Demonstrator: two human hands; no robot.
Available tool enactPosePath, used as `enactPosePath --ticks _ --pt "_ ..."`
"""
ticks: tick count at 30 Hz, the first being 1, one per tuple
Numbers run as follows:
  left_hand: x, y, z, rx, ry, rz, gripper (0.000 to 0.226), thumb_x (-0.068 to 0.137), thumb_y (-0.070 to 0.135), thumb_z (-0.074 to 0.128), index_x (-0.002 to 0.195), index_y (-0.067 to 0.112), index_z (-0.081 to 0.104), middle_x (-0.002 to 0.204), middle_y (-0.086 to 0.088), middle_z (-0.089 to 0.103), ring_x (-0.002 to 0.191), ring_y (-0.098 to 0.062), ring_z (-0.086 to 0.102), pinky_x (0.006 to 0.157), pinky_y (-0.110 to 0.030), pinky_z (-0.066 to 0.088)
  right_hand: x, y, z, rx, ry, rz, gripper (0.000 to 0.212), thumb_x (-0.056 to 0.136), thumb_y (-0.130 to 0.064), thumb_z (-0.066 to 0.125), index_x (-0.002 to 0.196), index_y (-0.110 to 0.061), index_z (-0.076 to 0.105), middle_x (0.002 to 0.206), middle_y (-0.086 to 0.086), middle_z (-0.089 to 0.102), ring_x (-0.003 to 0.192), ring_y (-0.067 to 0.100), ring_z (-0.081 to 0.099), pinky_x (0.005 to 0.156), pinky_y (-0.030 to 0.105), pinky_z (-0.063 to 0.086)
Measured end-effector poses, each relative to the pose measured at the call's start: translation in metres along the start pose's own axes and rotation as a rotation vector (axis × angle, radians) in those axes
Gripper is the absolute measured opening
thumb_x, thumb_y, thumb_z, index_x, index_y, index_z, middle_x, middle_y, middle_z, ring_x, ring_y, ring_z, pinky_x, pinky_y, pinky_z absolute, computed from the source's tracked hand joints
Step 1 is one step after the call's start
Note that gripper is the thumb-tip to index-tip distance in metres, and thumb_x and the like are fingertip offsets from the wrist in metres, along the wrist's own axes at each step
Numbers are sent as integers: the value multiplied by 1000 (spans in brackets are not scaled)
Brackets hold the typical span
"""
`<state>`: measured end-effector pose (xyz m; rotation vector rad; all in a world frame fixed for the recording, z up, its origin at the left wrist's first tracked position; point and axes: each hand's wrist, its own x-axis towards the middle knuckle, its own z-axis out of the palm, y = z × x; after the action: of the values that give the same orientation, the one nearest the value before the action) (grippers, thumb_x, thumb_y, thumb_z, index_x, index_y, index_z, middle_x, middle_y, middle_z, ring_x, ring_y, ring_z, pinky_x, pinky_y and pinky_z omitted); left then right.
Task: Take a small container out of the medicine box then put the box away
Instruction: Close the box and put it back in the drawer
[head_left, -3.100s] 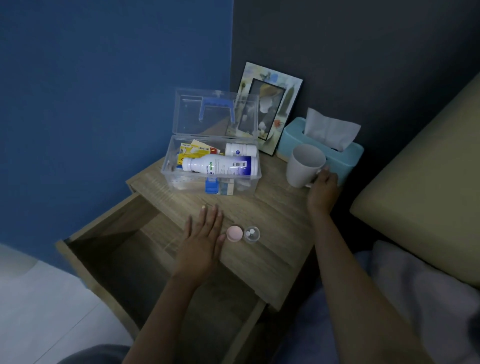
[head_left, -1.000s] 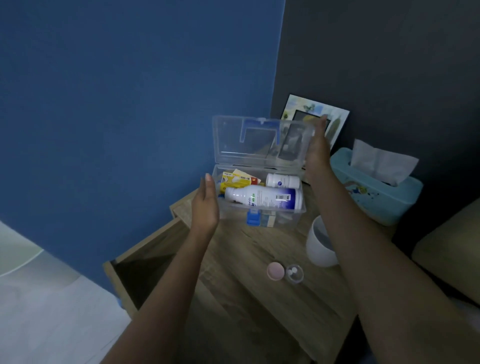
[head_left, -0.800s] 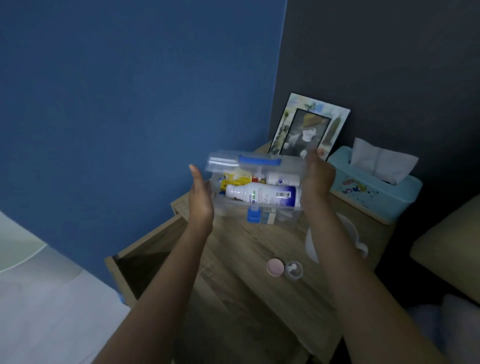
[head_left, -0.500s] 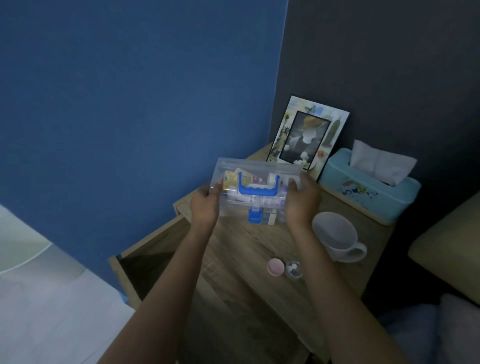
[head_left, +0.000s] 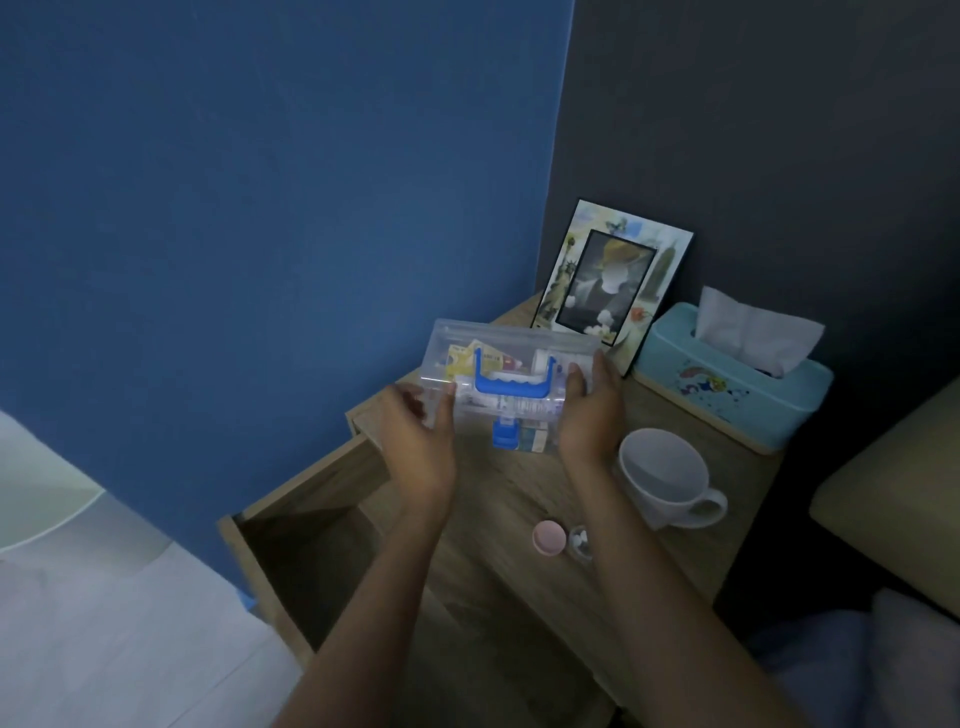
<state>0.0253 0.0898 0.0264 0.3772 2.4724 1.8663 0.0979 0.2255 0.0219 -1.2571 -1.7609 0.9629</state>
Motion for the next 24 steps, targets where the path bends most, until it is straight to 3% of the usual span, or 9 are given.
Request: enactPosePath --ticks 3,6,9,14,19,24 --pt "-26 -13 13 14 -268 -119 36 92 52 46 91 18 59 82 4 62 75 -10 59 62 -23 43 1 2 1 0 10 -5 51 99 -28 43 145 -6 38 155 11 35 144 24 33 118 33 27" --pt "-32 -19 23 -21 -477 -165 44 97 45 39 77 12 61 71 -2 60 69 -15 56 65 -30 45 0 2 0 2 11 -14 50 99 -26 43 145 -5 39 155 13 36 143 25 33 117 32 26" --pt "-32 -13 27 -64 -462 -127 41 97 36 46 71 8 61 67 -4 60 67 -16 56 70 -33 46 1 2 0 1 14 -16 50 100 -25 44 145 -4 39 155 13 36 144 25 33 117 31 25" --pt "-29 -11 27 -61 -412 -73 39 96 32 50 64 9 59 58 0 57 56 -10 52 57 -17 42 0 4 1 -3 19 -28 49 100 -23 44 145 -4 39 154 13 36 144 25 33 117 32 26" --pt "-18 -3 41 38 -391 -79 37 95 38 50 72 11 62 67 -2 62 66 -15 58 56 -23 40 2 4 1 7 14 -21 49 100 -23 43 145 -5 39 155 13 36 144 24 32 117 32 25" --pt "-18 -12 41 10 -423 -111 46 94 44 49 72 6 65 64 -4 62 61 -14 56 60 -25 44 2 5 0 -11 11 -33 48 100 -22 42 145 -5 39 154 12 37 144 24 33 118 34 26"
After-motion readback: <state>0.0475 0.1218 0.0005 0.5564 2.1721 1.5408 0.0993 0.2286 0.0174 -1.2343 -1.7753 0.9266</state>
